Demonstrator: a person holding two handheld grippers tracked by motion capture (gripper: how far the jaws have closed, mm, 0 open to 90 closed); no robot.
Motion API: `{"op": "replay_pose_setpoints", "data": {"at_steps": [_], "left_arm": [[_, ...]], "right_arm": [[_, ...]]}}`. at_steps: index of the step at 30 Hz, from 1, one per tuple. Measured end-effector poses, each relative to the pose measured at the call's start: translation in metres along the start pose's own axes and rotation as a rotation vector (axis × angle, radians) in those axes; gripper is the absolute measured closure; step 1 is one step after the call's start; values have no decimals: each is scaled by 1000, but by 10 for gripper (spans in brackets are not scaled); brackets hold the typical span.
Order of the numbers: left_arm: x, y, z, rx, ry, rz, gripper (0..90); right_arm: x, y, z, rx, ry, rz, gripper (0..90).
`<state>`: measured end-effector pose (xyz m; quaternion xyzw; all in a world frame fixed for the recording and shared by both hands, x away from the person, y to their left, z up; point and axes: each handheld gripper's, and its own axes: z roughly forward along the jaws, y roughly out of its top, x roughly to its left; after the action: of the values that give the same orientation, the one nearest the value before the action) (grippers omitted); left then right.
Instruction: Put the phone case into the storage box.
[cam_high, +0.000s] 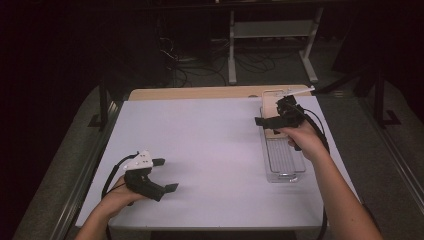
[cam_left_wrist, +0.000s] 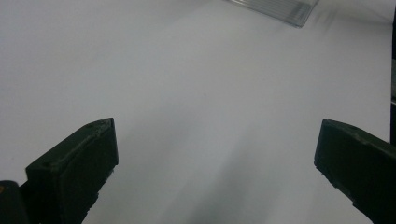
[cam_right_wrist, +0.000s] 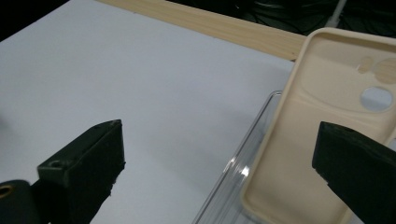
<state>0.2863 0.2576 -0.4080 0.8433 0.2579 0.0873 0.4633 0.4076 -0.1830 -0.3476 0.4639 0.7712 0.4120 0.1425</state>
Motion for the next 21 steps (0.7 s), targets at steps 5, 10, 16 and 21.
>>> {"op": "replay_pose_setpoints", "data": {"at_steps": [5, 10, 16, 21], "left_arm": [[3, 7, -3, 14, -5, 0, 0], [4, 12, -2, 29, -15, 8, 0], [3, 19, -2, 32, -35, 25, 0], [3, 22, -2, 17, -29, 25, 0]], "right_arm": [[7, -10, -8, -7, 40, -15, 19], [10, -19, -15, -10, 58, -23, 19], [14, -33, -21, -20, 87, -38, 19], [17, -49, -24, -22, 114, -44, 19]]}}
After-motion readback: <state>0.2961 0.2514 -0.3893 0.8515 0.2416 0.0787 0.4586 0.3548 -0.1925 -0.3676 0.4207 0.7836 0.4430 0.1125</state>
